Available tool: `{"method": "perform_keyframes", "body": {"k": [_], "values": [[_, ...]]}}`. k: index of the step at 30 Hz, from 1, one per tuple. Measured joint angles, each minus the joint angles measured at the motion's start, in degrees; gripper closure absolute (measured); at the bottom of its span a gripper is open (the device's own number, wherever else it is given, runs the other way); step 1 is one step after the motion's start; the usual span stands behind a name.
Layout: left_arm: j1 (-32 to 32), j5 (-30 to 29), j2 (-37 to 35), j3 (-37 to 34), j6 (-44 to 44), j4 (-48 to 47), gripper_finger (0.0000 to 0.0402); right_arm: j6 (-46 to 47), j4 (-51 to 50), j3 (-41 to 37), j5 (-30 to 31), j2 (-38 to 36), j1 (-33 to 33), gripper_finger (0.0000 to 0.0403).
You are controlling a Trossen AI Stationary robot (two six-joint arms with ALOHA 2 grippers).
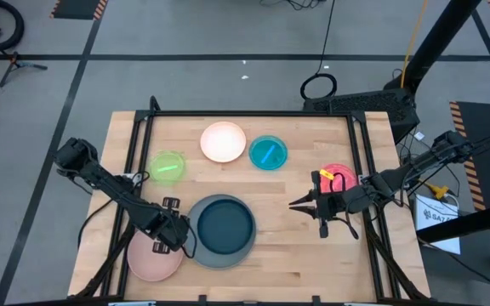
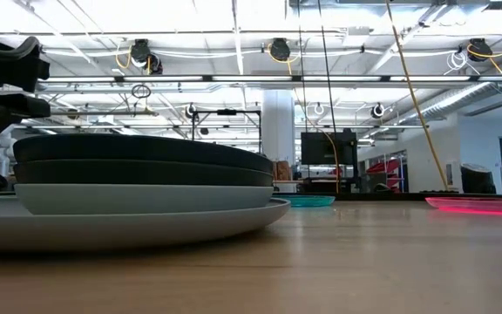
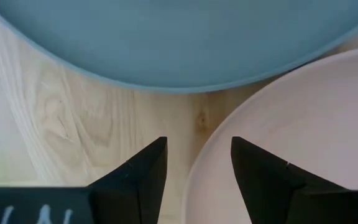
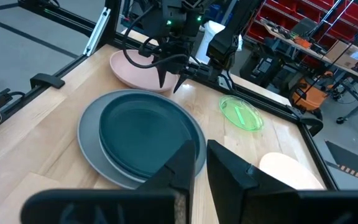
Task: Stack plastic plates
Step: Stack the orange plate on top of the black plate
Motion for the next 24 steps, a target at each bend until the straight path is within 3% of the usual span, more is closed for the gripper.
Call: {"method": "perform_keyframes", "body": {"k": [24], "values": [[-0.50, 2.69, 5.51, -0.02, -0.72, -0.10, 0.0218, 0.02, -0.09, 0.00, -0.02, 0.00, 0.02, 0.0369]]}}
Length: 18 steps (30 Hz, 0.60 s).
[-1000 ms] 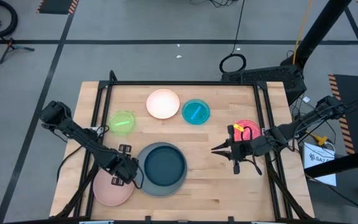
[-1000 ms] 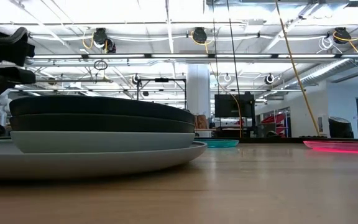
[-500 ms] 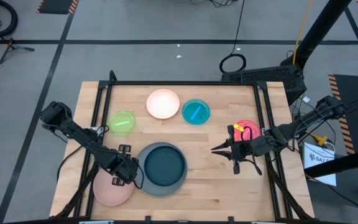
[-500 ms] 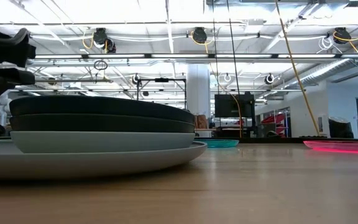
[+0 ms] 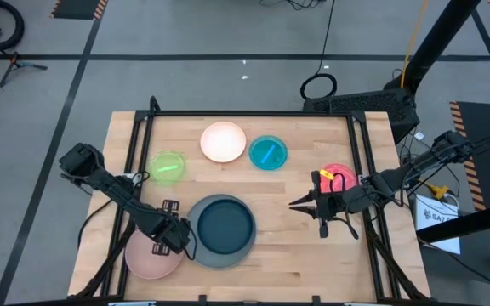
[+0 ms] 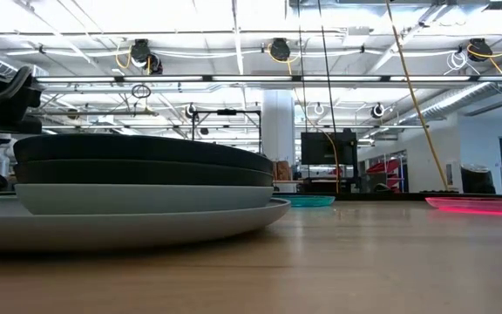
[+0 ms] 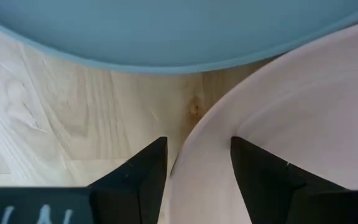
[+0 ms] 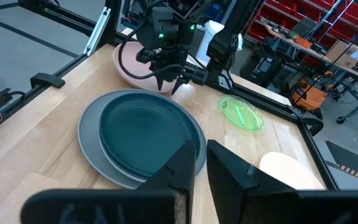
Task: Stack plastic plates
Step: Stack the orange plate on top of the black plate
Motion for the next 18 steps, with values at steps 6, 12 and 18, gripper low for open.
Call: {"method": "perform_keyframes", "body": {"k": [6, 12, 18], "values": [[-0.02, 0.07, 0.00, 0.00, 2.81, -0.59, 0.0263, 0.00, 0.00, 0.02, 0.00, 0.00, 0.00, 0.0369], [-0.02, 1.17, -0.13, 0.08, 2.92, -2.00, 0.0333, 0.00, 0.02, 0.02, 0.00, 0.00, 0.00, 0.0369], [-0.37, 2.01, -1.14, 0.22, 2.73, -4.66, 0.0369, 0.00, 0.42, 0.02, 0.00, 0.00, 0.00, 0.0369]]}}
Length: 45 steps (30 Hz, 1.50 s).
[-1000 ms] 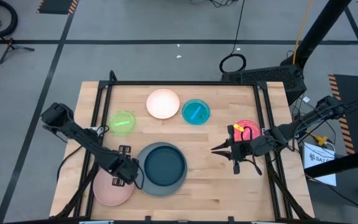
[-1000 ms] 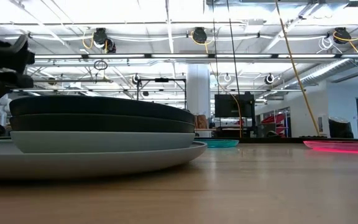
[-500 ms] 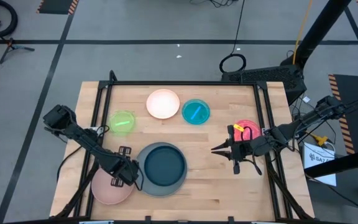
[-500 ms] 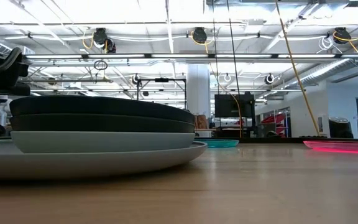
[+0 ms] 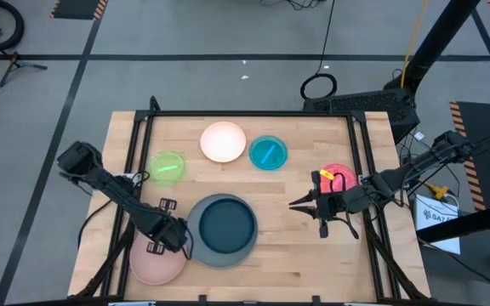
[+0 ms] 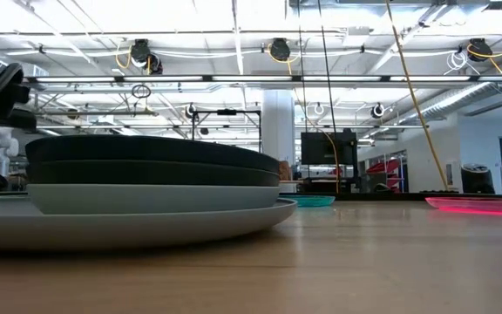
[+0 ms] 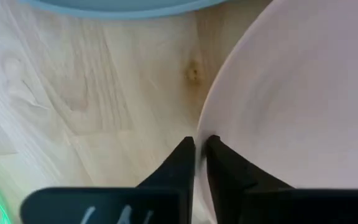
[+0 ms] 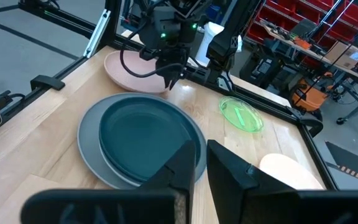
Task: Stack plastic plates
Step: Stack the orange plate on top of the black plate
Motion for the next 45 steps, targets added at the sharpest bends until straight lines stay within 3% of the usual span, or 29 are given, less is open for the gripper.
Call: {"method": "perform_keyframes", "body": {"k": [8, 20, 24, 29, 34, 45], "values": [[-0.09, -2.69, -3.60, 5.51, -1.48, -10.04, 0.0376, -0.01, 0.00, 0.00, 0.00, 0.02, 0.00, 0.0369], [-0.42, -4.04, -4.17, 20.28, -3.36, -26.46, 0.0377, 0.00, 0.00, 0.00, 0.00, 0.02, 0.00, 0.0369], [-0.42, -7.38, -4.17, 25.93, -4.00, -28.69, 0.0377, 0.00, 0.00, 0.00, 0.00, 0.02, 0.00, 0.0369], [0.51, -13.09, -4.18, 33.49, -5.78, -29.09, 0.0377, 0.00, 0.00, 0.00, 0.00, 0.02, 0.00, 0.0369], [5.57, -20.18, -4.26, 38.75, -12.03, -26.74, 0.0377, -0.02, 0.00, 0.00, 0.00, 0.02, 0.00, 0.0369], [18.95, -21.42, -2.78, 38.91, -10.42, -18.51, 0.0376, -0.02, -0.09, 0.02, 0.02, 0.00, 0.00, 0.0369]]}}
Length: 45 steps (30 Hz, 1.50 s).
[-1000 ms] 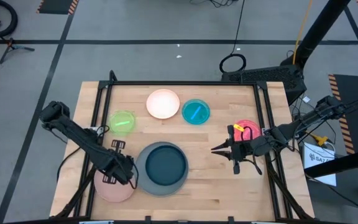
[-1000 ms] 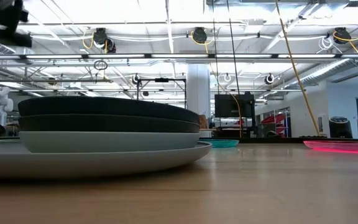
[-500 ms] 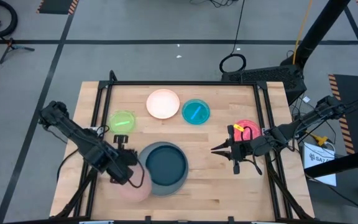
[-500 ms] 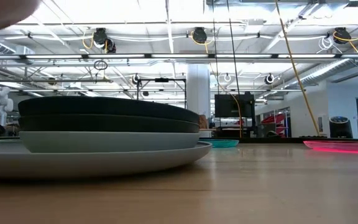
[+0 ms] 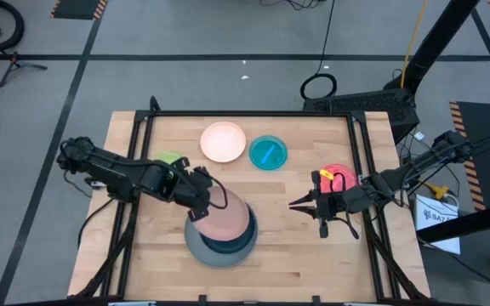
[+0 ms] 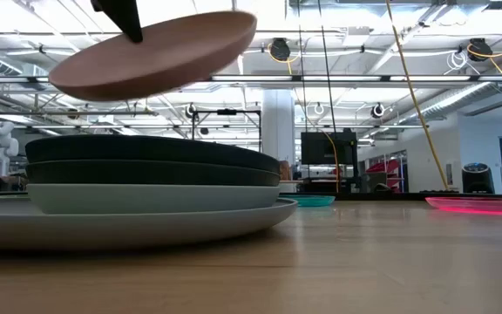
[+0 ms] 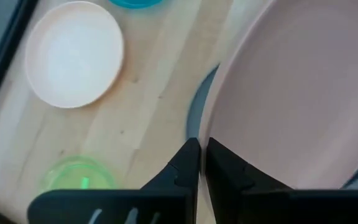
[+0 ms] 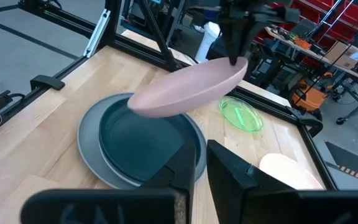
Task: Stack plastic plates
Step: Stack the orange plate on top of the black plate, then stack the light orange plate on top of the pink plate
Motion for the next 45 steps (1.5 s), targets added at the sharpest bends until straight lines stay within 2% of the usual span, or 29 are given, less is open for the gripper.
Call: {"method": "perform_keyframes", "body": {"k": [6, 12, 26, 37, 42, 45], "values": [[3.47, 2.32, 2.53, -0.03, 5.73, 3.60, 0.0376, -0.04, -0.36, 0.00, 0.00, -0.07, 0.00, 0.0369], [4.11, 6.11, 5.38, -0.04, 8.70, 5.62, 0.0376, -0.04, -0.79, 0.03, 0.03, -0.33, 0.00, 0.0369], [4.81, 6.12, 9.17, 0.00, 9.12, 6.40, 0.0372, 0.42, -1.61, 0.03, 0.09, -0.37, 0.00, 0.0369], [4.77, 4.87, 9.19, 0.00, 11.84, 6.25, 0.0279, 0.43, -1.65, 0.03, 0.14, -0.37, 0.00, 0.0369], [4.25, 4.32, 9.10, 0.00, 15.55, 6.12, 0.0271, 0.82, -2.45, 0.03, 0.24, -0.37, -0.02, 0.0369], [2.67, 0.23, 9.00, 0.00, 17.72, 5.95, 0.0270, 2.63, -3.50, 0.03, 1.91, -0.37, -0.04, 0.0369]]}}
